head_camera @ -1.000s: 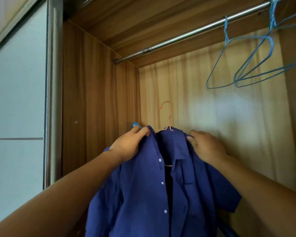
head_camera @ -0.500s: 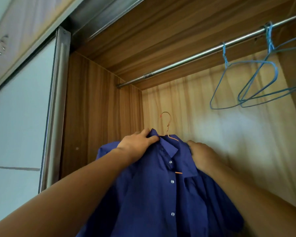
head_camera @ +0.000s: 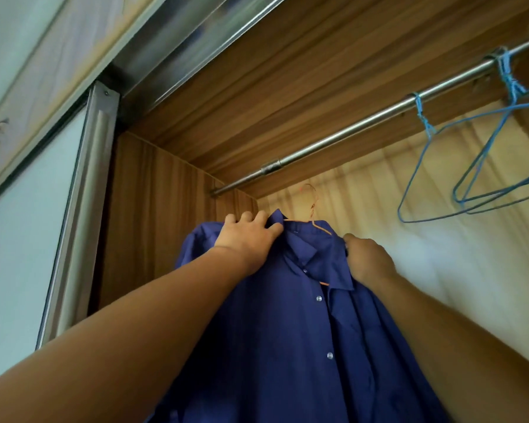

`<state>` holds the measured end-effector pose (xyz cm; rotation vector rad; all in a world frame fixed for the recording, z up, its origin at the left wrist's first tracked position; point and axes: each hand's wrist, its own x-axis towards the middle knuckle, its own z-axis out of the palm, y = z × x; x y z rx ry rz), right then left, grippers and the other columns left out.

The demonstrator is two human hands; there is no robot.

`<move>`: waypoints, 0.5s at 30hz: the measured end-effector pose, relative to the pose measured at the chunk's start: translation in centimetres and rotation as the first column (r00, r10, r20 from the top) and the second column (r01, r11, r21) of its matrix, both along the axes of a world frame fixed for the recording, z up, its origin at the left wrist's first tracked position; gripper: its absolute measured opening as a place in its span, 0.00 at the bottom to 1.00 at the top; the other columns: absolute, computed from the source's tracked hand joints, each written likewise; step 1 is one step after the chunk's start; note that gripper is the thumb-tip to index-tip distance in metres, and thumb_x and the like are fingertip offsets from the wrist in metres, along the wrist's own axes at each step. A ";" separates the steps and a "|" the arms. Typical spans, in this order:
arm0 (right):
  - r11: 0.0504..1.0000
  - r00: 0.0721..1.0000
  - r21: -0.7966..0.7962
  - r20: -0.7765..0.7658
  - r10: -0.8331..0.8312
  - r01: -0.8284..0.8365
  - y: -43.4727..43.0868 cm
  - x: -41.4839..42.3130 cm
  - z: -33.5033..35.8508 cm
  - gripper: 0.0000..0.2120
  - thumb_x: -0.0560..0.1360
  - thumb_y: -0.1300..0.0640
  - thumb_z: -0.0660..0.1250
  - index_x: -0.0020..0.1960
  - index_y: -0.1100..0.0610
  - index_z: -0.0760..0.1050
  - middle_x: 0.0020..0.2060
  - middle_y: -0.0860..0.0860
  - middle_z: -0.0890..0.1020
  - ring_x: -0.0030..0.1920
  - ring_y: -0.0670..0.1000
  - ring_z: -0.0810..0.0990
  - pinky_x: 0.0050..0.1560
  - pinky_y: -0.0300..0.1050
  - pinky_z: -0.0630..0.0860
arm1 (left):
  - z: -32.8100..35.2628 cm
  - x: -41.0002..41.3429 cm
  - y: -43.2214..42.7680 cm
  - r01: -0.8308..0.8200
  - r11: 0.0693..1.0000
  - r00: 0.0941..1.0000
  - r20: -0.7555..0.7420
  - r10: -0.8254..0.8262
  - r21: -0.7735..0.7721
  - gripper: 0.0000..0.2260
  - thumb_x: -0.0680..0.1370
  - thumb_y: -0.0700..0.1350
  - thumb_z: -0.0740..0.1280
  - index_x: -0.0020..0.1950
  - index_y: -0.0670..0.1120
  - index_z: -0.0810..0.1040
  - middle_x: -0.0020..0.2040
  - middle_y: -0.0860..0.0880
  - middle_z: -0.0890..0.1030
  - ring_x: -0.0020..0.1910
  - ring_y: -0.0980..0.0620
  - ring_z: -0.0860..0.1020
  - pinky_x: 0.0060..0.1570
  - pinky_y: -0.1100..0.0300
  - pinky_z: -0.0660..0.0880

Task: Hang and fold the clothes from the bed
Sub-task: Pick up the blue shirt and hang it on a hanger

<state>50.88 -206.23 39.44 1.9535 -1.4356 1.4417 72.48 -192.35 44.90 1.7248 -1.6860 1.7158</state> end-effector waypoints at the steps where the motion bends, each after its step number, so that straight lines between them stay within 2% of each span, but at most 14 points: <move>1: 1.000 1.000 -0.001 0.005 -0.008 0.008 -0.3 0.2 0.7 0.01 0.80 0.58 0.56 0.49 0.55 0.64 0.49 0.58 0.79 0.44 0.59 0.75 0.42 0.48 0.70 | 0.8 -0.1 -0.2 0.005 1.000 1.000 0.015 -0.005 -0.016 0.24 0.81 0.44 0.61 0.75 0.56 0.61 0.69 0.46 0.66 0.65 0.40 0.69 0.60 0.43 0.66; 7: 0.999 0.999 -0.014 0.041 -0.033 0.034 -2.8 1.1 4.7 0.07 0.80 0.56 0.56 0.55 0.57 0.71 0.54 0.57 0.79 0.52 0.61 0.78 0.48 0.50 0.75 | 4.2 0.0 -1.6 0.010 0.997 0.998 0.066 -0.005 -0.076 0.22 0.81 0.48 0.59 0.75 0.57 0.63 0.70 0.47 0.67 0.66 0.41 0.68 0.63 0.42 0.65; 15: 0.997 0.999 0.068 0.011 -0.036 0.035 -4.8 2.3 9.3 0.12 0.80 0.58 0.59 0.61 0.56 0.75 0.58 0.56 0.79 0.55 0.59 0.79 0.47 0.48 0.73 | 6.6 0.7 -3.2 -0.023 0.995 0.997 0.070 0.030 -0.099 0.22 0.82 0.49 0.58 0.76 0.58 0.63 0.71 0.49 0.65 0.68 0.43 0.67 0.63 0.43 0.63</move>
